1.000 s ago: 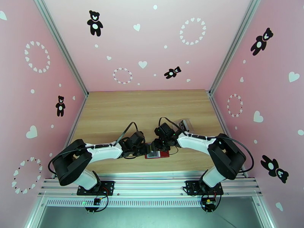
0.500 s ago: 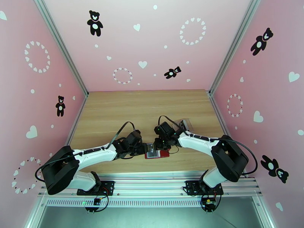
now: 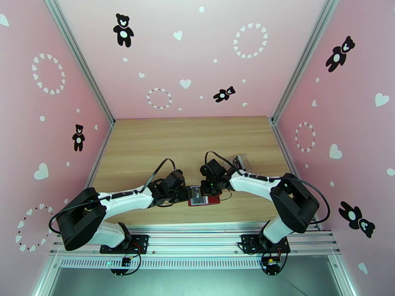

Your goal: Put the credit cards into the card holder

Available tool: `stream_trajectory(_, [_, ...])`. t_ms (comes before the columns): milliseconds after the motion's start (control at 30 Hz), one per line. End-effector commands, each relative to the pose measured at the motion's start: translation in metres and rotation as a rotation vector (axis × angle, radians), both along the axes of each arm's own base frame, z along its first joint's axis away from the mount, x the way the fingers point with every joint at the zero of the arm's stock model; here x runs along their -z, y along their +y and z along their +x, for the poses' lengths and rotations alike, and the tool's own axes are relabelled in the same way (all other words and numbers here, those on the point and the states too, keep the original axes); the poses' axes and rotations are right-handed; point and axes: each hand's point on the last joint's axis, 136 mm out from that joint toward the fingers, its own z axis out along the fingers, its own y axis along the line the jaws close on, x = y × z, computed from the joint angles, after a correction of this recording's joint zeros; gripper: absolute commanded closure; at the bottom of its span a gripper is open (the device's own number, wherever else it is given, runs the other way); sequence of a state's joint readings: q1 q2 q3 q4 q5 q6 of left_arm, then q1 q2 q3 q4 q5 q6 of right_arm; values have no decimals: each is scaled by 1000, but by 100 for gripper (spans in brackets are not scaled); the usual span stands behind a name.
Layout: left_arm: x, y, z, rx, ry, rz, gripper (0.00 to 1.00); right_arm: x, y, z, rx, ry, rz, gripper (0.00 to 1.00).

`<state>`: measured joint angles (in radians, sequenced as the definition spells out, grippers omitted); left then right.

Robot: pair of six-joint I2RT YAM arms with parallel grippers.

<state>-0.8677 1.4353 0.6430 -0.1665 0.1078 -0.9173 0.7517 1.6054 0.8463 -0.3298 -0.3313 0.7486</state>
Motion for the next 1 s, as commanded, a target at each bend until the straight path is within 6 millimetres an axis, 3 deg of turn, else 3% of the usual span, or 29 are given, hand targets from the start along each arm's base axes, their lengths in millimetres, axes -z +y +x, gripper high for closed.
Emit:
stream_trajectory(0, [5, -1, -2, 11, 8, 1, 56, 13, -6, -5, -8, 24, -36, 98])
stream_trajectory(667, [-3, -8, -1, 32, -2, -31, 56, 40, -18, -13, -8, 54, -104, 99])
stream_trajectory(967, [-2, -10, -1, 31, 0, -35, 56, 29, -12, -11, -3, 40, -62, 99])
